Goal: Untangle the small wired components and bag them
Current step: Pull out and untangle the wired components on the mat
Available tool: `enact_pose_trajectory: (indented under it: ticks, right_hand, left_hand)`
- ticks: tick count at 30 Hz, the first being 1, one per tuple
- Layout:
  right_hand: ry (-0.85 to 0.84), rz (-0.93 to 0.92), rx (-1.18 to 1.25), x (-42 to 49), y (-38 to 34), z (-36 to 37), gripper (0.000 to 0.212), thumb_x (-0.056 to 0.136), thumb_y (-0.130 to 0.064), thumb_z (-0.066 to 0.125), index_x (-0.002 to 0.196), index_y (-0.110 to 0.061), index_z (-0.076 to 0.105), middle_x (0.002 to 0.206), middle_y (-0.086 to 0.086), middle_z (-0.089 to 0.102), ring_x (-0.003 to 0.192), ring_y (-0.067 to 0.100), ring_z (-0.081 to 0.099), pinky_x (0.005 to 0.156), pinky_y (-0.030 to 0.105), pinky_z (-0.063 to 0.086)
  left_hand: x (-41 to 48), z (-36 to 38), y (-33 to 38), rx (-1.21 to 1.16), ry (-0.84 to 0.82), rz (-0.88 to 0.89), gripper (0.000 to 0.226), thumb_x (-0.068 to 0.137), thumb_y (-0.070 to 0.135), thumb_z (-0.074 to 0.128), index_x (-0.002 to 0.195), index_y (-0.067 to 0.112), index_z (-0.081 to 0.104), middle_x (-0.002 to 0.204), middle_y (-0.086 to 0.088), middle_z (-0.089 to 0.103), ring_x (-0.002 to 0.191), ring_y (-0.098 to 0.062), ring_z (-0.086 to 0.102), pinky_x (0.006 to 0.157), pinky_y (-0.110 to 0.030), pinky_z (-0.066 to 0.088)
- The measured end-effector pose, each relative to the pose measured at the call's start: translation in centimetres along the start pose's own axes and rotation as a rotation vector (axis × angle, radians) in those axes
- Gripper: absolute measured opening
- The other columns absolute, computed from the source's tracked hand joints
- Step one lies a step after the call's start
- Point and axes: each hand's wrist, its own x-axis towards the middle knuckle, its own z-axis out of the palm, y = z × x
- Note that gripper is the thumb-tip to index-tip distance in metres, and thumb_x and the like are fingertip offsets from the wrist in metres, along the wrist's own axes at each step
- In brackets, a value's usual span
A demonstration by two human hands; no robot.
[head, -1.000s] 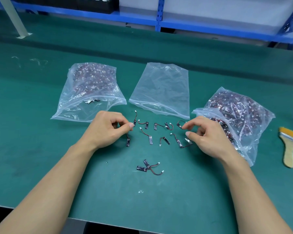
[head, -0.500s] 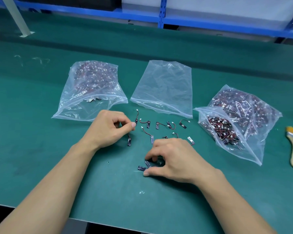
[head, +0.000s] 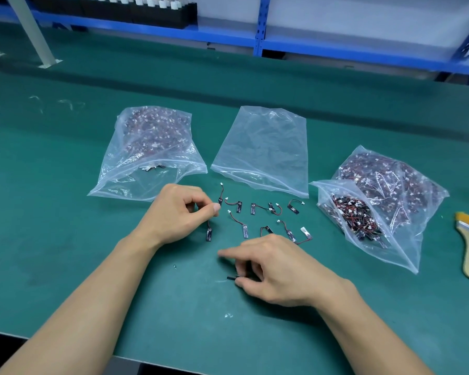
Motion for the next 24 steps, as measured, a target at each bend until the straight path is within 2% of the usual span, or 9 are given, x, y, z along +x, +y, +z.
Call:
enact_pose_trajectory:
  ticks: [3,6,10,14,18,20,21,22,24]
  right_hand:
    - [-0.046,-0.024,-0.034,0.0,0.0,0.1,0.032,0.094,-0.031,0.060,0.126,-0.037,0.065,0.097,-0.013,0.061,0.082,0.003,0.046,0.082,0.035,0.048]
    - [-0.022,-0.030,-0.001,0.0,0.1,0.0,0.019,0.093,-0.028,0.063,0.109,-0.034,0.071,0.094,-0.014,0.060,0.078,-0.001,0.042,0.081,0.038,0.049]
    - [-0.001,-0.045,0.049,0.1,0.0,-0.5,0.014,0.089,-0.022,0.066,0.098,-0.030,0.072,0.088,-0.014,0.061,0.074,0.002,0.048,0.075,0.033,0.050]
    - [0.257,0.066,0.172,1.8,1.9,-3.2,0.017,0.087,-0.013,0.073,0.090,-0.031,0.074,0.084,-0.014,0.063,0.069,0.013,0.058,0.071,0.024,0.048]
    - [0.572,0.242,0.155,5.8,4.9,-6.6,0.025,0.087,-0.013,0.074,0.084,-0.037,0.070,0.085,-0.015,0.065,0.065,0.005,0.056,0.069,0.013,0.041]
    - [0.659,0.318,0.143,7.6,6.4,-7.6,0.021,0.089,-0.014,0.072,0.086,-0.035,0.072,0.086,-0.016,0.064,0.063,-0.002,0.053,0.069,0.012,0.041]
    - [0.674,0.355,0.131,8.2,7.1,-7.9,0.017,0.090,-0.015,0.071,0.091,-0.032,0.074,0.089,-0.015,0.065,0.063,-0.003,0.053,0.073,0.018,0.045]
    - [0.669,0.391,0.110,8.7,7.8,-8.1,0.016,0.090,-0.017,0.071,0.099,-0.030,0.075,0.094,-0.013,0.066,0.066,0.000,0.054,0.079,0.025,0.049]
    - [0.631,0.452,0.079,8.9,8.6,-8.0,0.030,0.090,-0.019,0.071,0.119,-0.027,0.070,0.109,-0.009,0.066,0.074,0.012,0.058,0.089,0.036,0.051]
  left_hand:
    - [0.0,0.0,0.0,-0.001,0.001,0.002,0.018,0.081,0.035,0.067,0.067,0.027,0.075,0.064,0.014,0.063,0.049,-0.009,0.038,0.052,-0.018,0.031]
    - [0.0,0.0,0.1,-0.001,0.006,0.012,0.018,0.082,0.035,0.067,0.067,0.027,0.075,0.064,0.014,0.063,0.049,-0.009,0.038,0.052,-0.018,0.031]
    - [0.0,0.0,0.1,-0.005,0.013,0.022,0.018,0.082,0.034,0.068,0.066,0.029,0.074,0.063,0.015,0.063,0.049,-0.009,0.039,0.052,-0.016,0.030]
    - [0.1,0.0,-0.2,-0.015,0.024,0.006,0.018,0.082,0.036,0.068,0.066,0.029,0.074,0.064,0.014,0.064,0.050,-0.010,0.039,0.053,-0.018,0.032]
    - [0.0,0.1,-0.4,-0.039,0.024,-0.017,0.020,0.082,0.038,0.067,0.066,0.029,0.074,0.066,0.014,0.066,0.051,-0.009,0.039,0.054,-0.022,0.034]
    - [-0.1,0.1,-0.4,-0.050,0.025,-0.028,0.020,0.082,0.039,0.066,0.067,0.029,0.075,0.067,0.014,0.066,0.052,-0.009,0.039,0.055,-0.024,0.034]
    - [-0.1,0.1,-0.4,-0.052,0.028,-0.033,0.020,0.082,0.040,0.066,0.067,0.029,0.075,0.067,0.014,0.066,0.052,-0.009,0.038,0.055,-0.025,0.035]
    - [-0.1,0.1,-0.4,-0.054,0.030,-0.038,0.021,0.082,0.040,0.066,0.068,0.029,0.075,0.067,0.014,0.066,0.052,-0.009,0.038,0.055,-0.026,0.035]
    - [0.0,0.1,-0.3,-0.056,0.030,-0.050,0.022,0.082,0.042,0.065,0.068,0.028,0.075,0.067,0.014,0.067,0.052,-0.009,0.038,0.055,-0.026,0.036]
